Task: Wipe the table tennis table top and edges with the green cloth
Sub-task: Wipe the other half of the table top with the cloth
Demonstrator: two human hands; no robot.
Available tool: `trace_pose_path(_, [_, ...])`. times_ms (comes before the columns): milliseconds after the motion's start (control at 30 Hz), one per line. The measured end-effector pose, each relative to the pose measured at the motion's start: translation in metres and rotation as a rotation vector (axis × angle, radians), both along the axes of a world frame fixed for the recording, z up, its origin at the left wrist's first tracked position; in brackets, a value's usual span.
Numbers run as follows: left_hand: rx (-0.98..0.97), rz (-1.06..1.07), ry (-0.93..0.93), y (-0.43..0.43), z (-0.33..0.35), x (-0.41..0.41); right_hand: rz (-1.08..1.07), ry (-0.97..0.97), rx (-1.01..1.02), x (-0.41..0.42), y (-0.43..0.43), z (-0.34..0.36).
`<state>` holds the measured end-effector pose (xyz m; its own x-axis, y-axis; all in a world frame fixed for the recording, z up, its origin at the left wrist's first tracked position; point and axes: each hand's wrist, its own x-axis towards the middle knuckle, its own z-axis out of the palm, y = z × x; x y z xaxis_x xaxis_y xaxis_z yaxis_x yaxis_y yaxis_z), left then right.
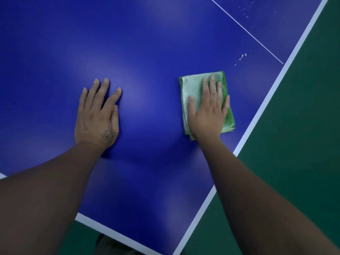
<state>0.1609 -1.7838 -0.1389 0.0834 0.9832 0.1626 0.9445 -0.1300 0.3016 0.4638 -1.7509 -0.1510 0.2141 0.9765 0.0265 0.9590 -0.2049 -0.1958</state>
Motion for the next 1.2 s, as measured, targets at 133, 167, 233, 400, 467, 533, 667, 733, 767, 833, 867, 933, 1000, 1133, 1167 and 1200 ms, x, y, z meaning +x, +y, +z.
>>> trace_pose_path(133, [-0.003,-0.002,0.005,-0.003,0.001,0.001,0.076,-0.068,0.010,-0.007,-0.034,0.000])
trace_pose_path(167, [0.004,-0.005,0.004,-0.003,0.002,0.001,0.081,-0.066,0.013,-0.015,-0.053,0.000])
trace_pose_path(233, [0.020,0.001,0.007,-0.003,0.003,0.003,0.106,-0.036,0.018,-0.030,-0.098,0.002])
trace_pose_path(400, [-0.001,0.054,0.065,-0.009,0.003,0.009,0.254,0.058,-0.024,-0.020,-0.180,0.006])
trace_pose_path(467, [-0.045,0.118,0.088,-0.011,0.003,0.018,0.370,0.066,-0.042,0.009,-0.174,0.007])
trace_pose_path(533, [-0.107,0.266,0.088,-0.018,0.005,0.040,0.501,0.039,-0.074,0.045,-0.151,0.008])
trace_pose_path(667, [-0.212,0.620,0.067,-0.033,0.009,0.126,0.653,0.014,-0.061,0.115,-0.072,0.009])
trace_pose_path(733, [-0.238,0.733,0.058,-0.035,0.008,0.177,0.762,0.008,-0.042,0.146,-0.029,0.007])
trace_pose_path(767, [-0.240,0.755,0.058,-0.037,0.005,0.197,0.816,-0.001,-0.036,0.159,-0.008,0.007])
trace_pose_path(833, [-0.224,0.754,0.079,-0.038,-0.003,0.217,0.879,-0.023,-0.039,0.178,0.029,0.008])
trace_pose_path(867, [-0.208,0.759,0.087,-0.035,-0.008,0.219,0.893,-0.034,-0.037,0.182,0.043,0.009])
trace_pose_path(933, [-0.210,0.779,0.107,-0.034,-0.011,0.215,0.909,-0.043,-0.028,0.185,0.054,0.008])
trace_pose_path(1000, [-0.221,0.792,0.117,-0.033,-0.011,0.216,0.873,-0.053,-0.017,0.182,0.045,0.009])
trace_pose_path(1133, [-0.248,0.789,0.104,-0.031,-0.007,0.219,0.759,-0.080,-0.073,0.167,-0.002,0.011])
trace_pose_path(1167, [-0.251,0.792,0.105,-0.031,-0.007,0.219,0.749,-0.090,-0.082,0.160,-0.016,0.009])
trace_pose_path(1200, [-0.252,0.796,0.104,-0.031,-0.007,0.218,0.750,-0.090,-0.088,0.153,-0.029,0.008])
